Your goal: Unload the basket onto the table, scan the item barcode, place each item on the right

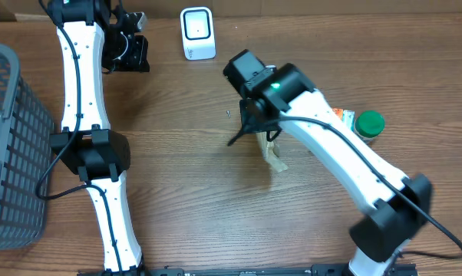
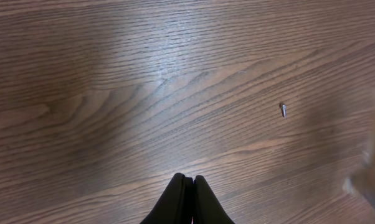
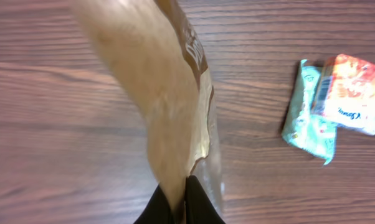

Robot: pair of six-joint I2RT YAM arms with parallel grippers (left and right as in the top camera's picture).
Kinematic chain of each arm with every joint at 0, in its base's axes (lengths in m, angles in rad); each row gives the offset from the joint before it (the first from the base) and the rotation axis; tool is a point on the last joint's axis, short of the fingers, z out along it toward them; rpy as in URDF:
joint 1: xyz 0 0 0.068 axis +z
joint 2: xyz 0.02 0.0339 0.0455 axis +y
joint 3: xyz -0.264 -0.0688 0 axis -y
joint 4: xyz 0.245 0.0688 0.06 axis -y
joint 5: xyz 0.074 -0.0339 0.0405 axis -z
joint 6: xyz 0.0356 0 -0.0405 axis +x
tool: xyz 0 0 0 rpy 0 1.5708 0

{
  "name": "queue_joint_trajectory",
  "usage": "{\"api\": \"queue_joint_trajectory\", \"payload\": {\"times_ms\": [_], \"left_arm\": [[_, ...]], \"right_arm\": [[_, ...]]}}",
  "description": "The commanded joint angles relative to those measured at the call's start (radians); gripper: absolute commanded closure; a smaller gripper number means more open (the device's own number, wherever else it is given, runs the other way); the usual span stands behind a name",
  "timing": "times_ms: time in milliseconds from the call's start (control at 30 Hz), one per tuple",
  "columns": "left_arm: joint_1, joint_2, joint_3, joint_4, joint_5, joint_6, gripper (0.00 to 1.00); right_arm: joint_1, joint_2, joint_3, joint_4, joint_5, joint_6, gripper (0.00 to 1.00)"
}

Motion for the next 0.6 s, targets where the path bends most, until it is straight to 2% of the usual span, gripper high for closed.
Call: {"api": "queue_joint_trajectory", "payload": {"times_ms": [0,100,167,200,267,333,500,567], "left_arm": [[-0.005,-0.011,0.011,-0.003,0.004,-0.01,0.96],[-0.005,-0.011,0.011,-0.002,0.003,-0.009,0.96],[-0.005,-0.011,0.011,-0.002,0.003,-0.006,0.96],[-0.005,-0.011,0.011,-0.002,0.003,-0.006,0.96],[-0.005,-0.011,0.011,-0.002,0.003,-0.006,0.96],[-0.005,-0.011,0.011,-0.003,0.004,-0.006,0.96],[-0.021,-0.008,0.01,-0.003,0.032,-0.051,0.95],[-0.036,-0.005,0.008,-0.003,0.081,-0.076,0.96]], "right_arm": [[0.053,0.125,0.019,0.026,0.065,-0.008,0.96],[0.115,0.195,0.019,0.071,0.048,-0.008,0.94],[0.17,0.214,0.019,0.116,-0.014,-0.009,0.75],[0.193,0.217,0.019,0.142,-0.05,-0.013,0.73],[0.239,0.217,0.026,0.201,-0.124,-0.053,0.6],[0.244,0.217,0.066,0.188,-0.123,-0.051,0.52],[0.105,0.217,0.219,0.034,-0.129,-0.064,0.49],[0.03,0.217,0.252,-0.003,-0.181,-0.13,0.47]]}}
